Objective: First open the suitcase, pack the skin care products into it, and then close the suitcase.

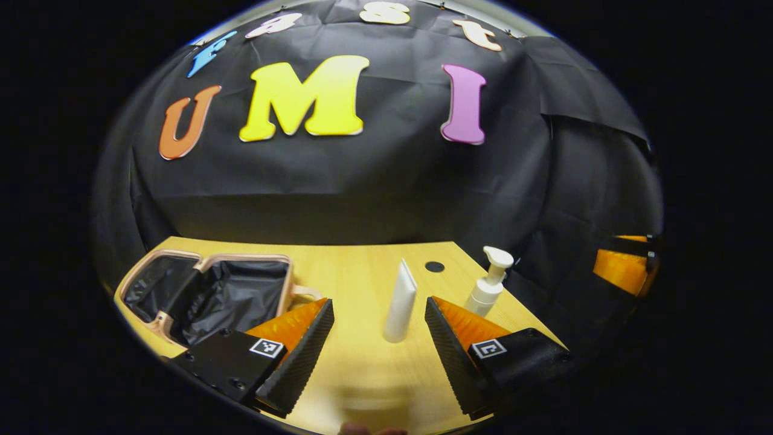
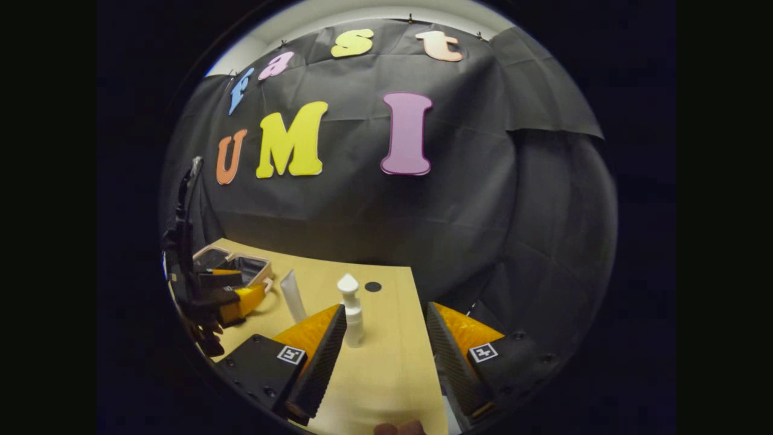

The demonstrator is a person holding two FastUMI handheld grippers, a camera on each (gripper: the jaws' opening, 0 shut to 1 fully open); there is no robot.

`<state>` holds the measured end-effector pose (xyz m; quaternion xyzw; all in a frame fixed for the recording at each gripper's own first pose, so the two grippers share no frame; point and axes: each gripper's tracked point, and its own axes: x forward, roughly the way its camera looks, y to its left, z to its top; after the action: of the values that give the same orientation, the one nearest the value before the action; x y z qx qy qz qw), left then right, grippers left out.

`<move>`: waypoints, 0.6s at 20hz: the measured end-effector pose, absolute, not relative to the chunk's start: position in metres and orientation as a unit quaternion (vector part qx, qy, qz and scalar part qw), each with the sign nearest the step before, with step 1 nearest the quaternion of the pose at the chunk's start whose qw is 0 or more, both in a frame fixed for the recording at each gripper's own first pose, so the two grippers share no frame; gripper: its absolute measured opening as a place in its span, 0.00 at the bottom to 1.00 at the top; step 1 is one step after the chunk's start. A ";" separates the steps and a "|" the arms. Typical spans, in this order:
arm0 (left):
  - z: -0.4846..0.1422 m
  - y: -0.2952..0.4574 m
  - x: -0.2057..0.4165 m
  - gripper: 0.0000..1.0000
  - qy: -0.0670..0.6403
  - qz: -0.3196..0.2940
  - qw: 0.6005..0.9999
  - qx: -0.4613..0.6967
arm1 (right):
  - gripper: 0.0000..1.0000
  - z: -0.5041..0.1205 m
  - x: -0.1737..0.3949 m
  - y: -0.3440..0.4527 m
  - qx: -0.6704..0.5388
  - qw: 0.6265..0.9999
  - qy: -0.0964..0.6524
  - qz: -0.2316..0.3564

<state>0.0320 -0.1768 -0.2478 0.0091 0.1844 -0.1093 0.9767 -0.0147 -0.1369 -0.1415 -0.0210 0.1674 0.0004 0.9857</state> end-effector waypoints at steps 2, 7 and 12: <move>-0.276 -0.185 0.043 1.00 0.206 -0.112 0.972 0.005 | 0.80 -0.151 -0.019 -0.150 -0.028 0.984 0.176 -0.006; -0.337 -0.199 0.073 0.92 0.248 -0.117 0.962 -0.020 | 0.80 -0.172 -0.030 -0.169 -0.038 0.977 0.211 -0.021; -0.360 -0.200 0.102 0.90 0.250 -0.118 0.961 0.000 | 0.80 -0.186 -0.039 -0.173 -0.040 0.972 0.231 -0.028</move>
<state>0.1019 -0.2000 -0.3602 0.0005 0.2499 -0.1179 0.9611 -0.0390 -0.1726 -0.1860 -0.0402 0.2307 -0.0281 0.9718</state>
